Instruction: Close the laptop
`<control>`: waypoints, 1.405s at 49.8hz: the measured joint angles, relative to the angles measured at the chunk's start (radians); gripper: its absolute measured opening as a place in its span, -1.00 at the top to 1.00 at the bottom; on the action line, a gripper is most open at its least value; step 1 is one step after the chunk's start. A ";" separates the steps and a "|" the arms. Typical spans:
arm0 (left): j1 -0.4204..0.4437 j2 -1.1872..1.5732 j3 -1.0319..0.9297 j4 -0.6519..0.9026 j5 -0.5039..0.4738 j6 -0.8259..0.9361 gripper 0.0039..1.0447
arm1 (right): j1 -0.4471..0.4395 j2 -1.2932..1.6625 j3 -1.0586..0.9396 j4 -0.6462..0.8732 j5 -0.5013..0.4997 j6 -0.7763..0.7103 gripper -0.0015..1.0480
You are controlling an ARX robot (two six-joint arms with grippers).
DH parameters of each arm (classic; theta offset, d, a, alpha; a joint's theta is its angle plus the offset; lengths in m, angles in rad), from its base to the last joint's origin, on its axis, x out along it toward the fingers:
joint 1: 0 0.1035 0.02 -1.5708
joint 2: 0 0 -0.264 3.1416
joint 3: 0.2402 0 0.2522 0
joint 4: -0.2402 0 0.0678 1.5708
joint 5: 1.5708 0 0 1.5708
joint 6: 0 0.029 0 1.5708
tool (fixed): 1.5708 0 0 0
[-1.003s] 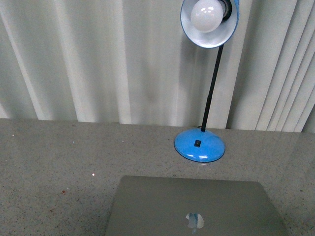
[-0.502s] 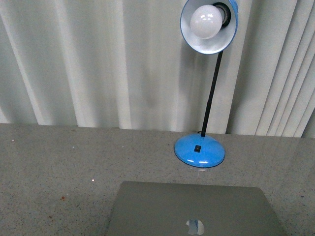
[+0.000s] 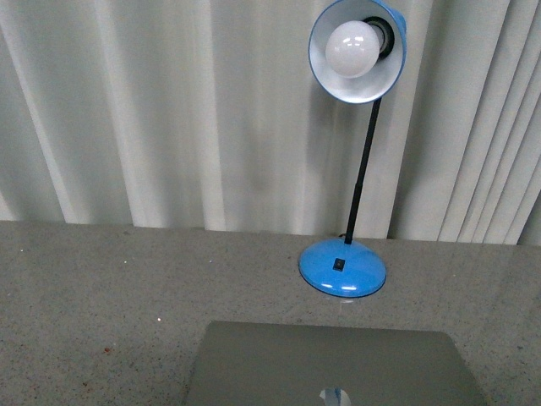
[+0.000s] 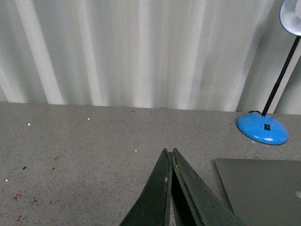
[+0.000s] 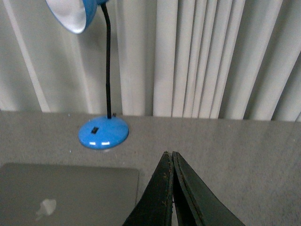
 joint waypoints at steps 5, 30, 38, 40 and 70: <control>0.000 0.000 0.000 0.000 0.000 0.000 0.94 | 0.000 -0.113 0.000 -0.117 -0.001 0.000 0.94; 0.000 -0.002 0.000 0.000 0.000 -0.001 0.10 | 0.000 -0.121 0.000 -0.122 -0.001 0.000 0.26; 0.000 -0.002 0.000 0.000 0.000 -0.001 -0.59 | 0.000 -0.121 0.000 -0.122 -0.001 0.000 -0.45; 0.000 -0.002 0.000 0.000 0.000 -0.001 -0.80 | 0.000 -0.121 0.000 -0.122 -0.001 0.000 -0.62; 0.000 -0.002 0.000 0.000 0.000 0.000 -0.87 | 0.000 -0.121 0.000 -0.122 -0.001 0.000 -0.86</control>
